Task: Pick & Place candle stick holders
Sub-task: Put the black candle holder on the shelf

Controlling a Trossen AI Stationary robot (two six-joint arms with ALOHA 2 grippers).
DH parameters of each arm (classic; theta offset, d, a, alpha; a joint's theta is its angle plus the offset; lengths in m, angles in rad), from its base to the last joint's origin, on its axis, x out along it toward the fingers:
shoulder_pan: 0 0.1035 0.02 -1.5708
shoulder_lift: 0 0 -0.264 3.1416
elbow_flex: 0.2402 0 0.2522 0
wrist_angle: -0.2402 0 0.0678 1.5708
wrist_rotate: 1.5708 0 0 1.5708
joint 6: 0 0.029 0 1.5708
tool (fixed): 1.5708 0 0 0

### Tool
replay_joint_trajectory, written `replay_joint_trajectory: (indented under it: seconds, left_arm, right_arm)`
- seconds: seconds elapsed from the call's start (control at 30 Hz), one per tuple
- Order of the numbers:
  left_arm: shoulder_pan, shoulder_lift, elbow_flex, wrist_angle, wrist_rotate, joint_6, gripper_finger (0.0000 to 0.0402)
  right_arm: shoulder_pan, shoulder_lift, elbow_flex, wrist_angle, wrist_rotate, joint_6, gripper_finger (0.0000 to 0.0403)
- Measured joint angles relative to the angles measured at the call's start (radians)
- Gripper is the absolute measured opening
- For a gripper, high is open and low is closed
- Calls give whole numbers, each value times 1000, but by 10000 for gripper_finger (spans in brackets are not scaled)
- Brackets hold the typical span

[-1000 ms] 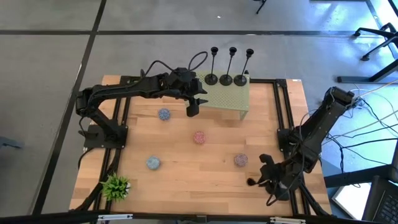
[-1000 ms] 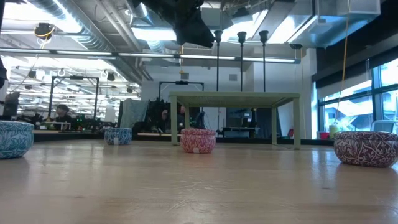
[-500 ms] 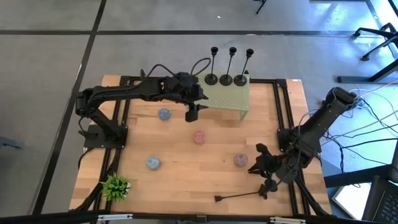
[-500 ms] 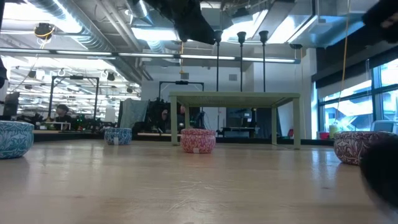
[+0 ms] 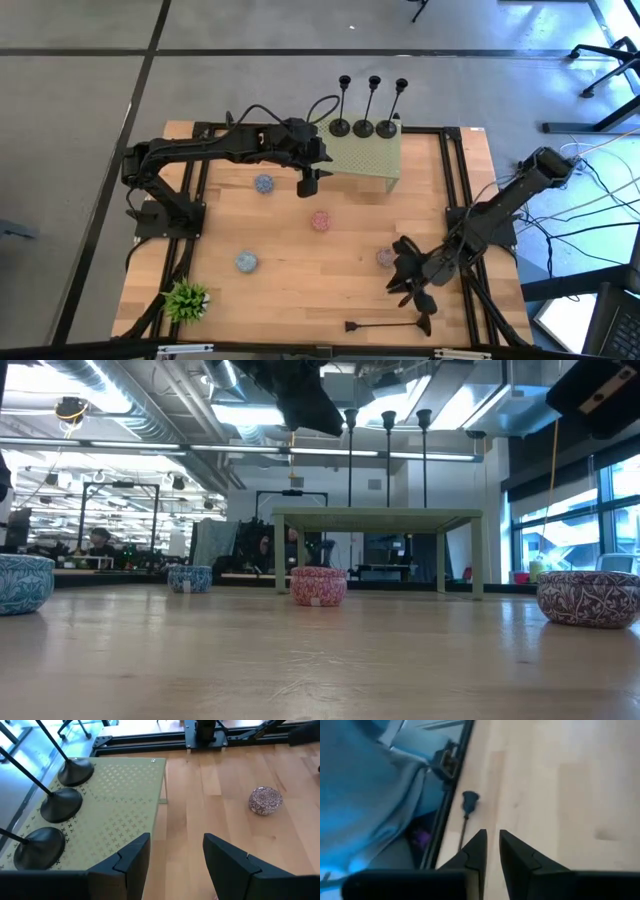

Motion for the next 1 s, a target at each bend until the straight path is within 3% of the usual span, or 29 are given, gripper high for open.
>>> replay_joint_trajectory:
  seconds: [0.2,0.3,0.57,0.8,1.0]
  left_arm:
    - [0,0,0,-16,-2,-41,180]
    - [0,0,0,-30,-2,-45,180]
    - [0,0,0,-39,-2,-43,180]
    - [0,0,0,-41,-2,-42,180]
    - [0,1,0,-40,-2,-42,180]
  right_arm:
    - [31,140,0,235,-110,-1,83]
    - [57,206,0,271,-133,-1,97]
    - [84,312,6,270,-134,66,119]
    - [102,410,89,194,-126,57,120]
    - [125,485,160,8,-15,-1,120]
